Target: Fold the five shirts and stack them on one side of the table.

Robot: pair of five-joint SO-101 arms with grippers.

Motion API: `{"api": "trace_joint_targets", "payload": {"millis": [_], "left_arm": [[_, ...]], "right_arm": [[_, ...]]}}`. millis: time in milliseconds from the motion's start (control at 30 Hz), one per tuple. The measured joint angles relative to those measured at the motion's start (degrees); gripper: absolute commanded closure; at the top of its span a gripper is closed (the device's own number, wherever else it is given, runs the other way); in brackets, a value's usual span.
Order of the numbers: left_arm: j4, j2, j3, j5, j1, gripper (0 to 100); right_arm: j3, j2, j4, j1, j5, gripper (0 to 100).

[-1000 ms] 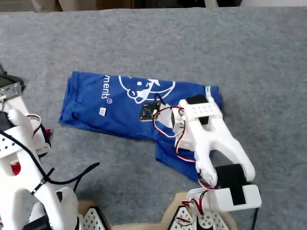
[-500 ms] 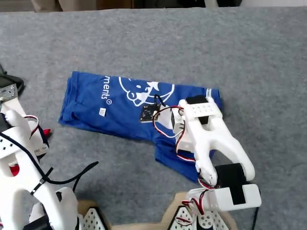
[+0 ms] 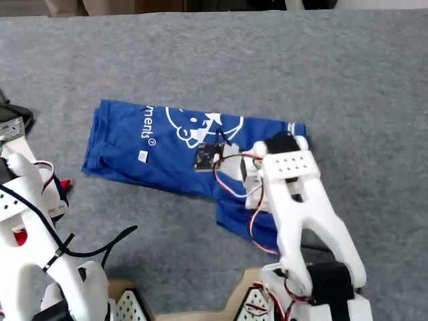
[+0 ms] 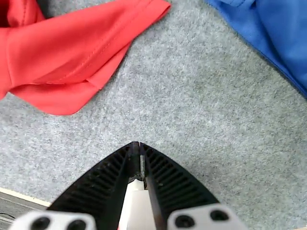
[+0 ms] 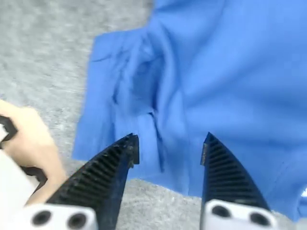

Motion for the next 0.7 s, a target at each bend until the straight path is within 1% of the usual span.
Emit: {"api": "trace_joint_targets", "payload": {"millis": [67,300,533,600,700], "left_arm": [[0.0,0.0,0.0,0.0,0.0,98],[0.0,0.0,0.0,0.0,0.0,98],[0.0,0.0,0.0,0.0,0.0,98],[0.0,0.0,0.0,0.0,0.0,98],[0.0,0.0,0.0,0.0,0.0,98]], "right_arm": [[1.49,-0.18,-0.35,-1.14,0.0,76.8],[7.65,-0.18,-7.65,-4.31,-1.14,77.6],[7.91,2.11,-10.02,-4.57,-1.23,95.9],[7.91,3.25,-10.29,-4.57,-1.23,98.6],[7.91,3.69,-10.37,-4.57,-1.23,98.6]]}}
